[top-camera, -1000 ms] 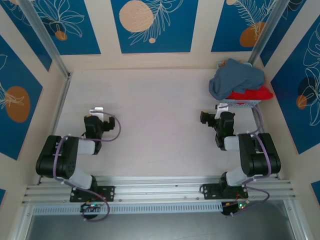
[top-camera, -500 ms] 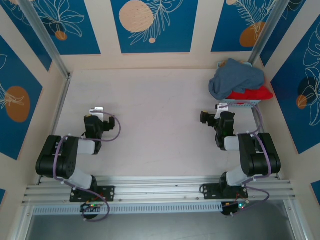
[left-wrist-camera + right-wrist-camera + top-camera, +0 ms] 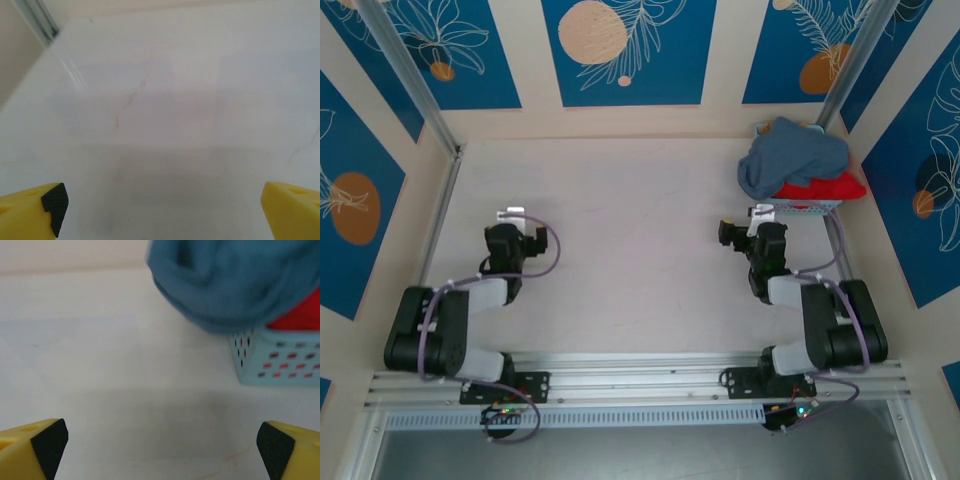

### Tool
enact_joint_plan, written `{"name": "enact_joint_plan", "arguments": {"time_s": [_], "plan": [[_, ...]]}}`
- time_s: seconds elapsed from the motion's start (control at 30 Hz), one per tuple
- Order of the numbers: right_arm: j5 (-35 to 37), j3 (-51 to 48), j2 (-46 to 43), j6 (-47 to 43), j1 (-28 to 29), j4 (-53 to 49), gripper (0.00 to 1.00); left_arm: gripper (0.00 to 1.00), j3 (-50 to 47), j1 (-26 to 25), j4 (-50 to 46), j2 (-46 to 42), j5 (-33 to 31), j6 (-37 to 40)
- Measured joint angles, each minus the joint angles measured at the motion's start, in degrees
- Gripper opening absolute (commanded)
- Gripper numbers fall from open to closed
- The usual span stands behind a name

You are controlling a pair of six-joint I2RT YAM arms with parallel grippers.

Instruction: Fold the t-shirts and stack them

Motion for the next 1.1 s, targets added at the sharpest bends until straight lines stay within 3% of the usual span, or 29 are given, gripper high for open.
{"name": "enact_joint_plan", "arguments": {"time_s": [0.13,0.2,0.3,0.4,0.53,0.73,0.9,1.1], "plan": [[5.09,8.07,-14.95,2.80,3.54,-14.99,1.00,1.00,7.30,-3.32,-10.19,-11.87,-5.86,-2.45],[6.12,22.67,-17.57,9.31,3.08,-29.64,1.00,1.00,14.16,-4.72,-18.03,-15.50,-8.15,-6.95],[5.03,43.54,-16.09,22.01,-1.81,-46.51,0.97,1.00,30.29,-4.61,-35.52,-15.17,-8.96,-18.01],[-0.48,51.49,-14.95,29.79,-10.43,-54.27,0.90,1.00,39.45,-1.88,-42.69,-13.25,-3.04,-26.08],[-5.88,57.55,-6.29,34.99,-15.87,-63.63,0.85,1.00,45.81,-2.19,-49.35,-7.45,5.07,-29.75],[-14.84,64.19,13.44,37.22,-21.44,-71.41,0.77,0.97,47.67,-10.56,-55.08,-0.55,14.12,-29.70],[-19.87,65.81,23.10,38.07,-24.72,-72.85,0.70,0.93,47.76,-18.29,-56.13,-0.07,17.73,-29.70],[-24.13,70.82,30.71,37.97,-24.06,-71.73,0.57,0.91,47.76,-22.56,-56.24,-0.24,19.28,-30.67]]}}
